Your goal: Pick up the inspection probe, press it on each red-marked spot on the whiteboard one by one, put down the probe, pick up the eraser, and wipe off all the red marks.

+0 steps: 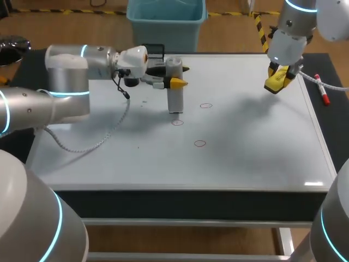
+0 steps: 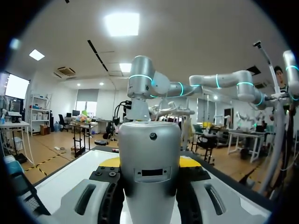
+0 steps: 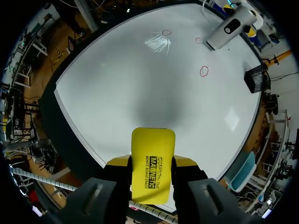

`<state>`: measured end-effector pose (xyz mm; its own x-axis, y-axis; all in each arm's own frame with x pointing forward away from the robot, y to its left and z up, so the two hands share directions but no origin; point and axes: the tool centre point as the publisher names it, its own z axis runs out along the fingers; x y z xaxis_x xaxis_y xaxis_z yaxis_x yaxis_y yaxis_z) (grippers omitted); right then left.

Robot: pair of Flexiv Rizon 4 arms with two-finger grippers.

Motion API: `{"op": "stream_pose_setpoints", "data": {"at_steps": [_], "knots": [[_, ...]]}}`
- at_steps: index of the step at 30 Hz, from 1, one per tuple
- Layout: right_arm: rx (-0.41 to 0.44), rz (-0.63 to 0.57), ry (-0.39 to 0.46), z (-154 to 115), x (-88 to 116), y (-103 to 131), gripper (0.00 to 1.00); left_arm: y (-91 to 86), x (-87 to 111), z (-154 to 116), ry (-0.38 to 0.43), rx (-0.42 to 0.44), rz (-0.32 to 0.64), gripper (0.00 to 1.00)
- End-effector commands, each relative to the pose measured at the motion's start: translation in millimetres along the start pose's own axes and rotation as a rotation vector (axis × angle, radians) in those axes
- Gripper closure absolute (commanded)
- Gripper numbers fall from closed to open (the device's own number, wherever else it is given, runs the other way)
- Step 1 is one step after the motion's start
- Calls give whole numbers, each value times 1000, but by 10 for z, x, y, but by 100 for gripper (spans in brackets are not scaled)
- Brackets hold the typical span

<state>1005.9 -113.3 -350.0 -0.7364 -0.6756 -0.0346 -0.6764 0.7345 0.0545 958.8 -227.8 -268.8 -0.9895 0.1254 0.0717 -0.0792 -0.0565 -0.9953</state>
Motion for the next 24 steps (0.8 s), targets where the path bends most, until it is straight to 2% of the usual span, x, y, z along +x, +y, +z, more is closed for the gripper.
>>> {"op": "stream_pose_setpoints", "data": {"at_steps": [1, 14, 24], "knots": [[3, -2, 2, -13, 8, -1, 100, 38, 65, 49, 1, -1, 4, 100], [3, -2, 2, -13, 8, -1, 100, -1, 210, 48, 23, -7, 18, 100], [3, -2, 2, -13, 8, -1, 100, 117, 266, 58, 30, -3, 4, 100]]}}
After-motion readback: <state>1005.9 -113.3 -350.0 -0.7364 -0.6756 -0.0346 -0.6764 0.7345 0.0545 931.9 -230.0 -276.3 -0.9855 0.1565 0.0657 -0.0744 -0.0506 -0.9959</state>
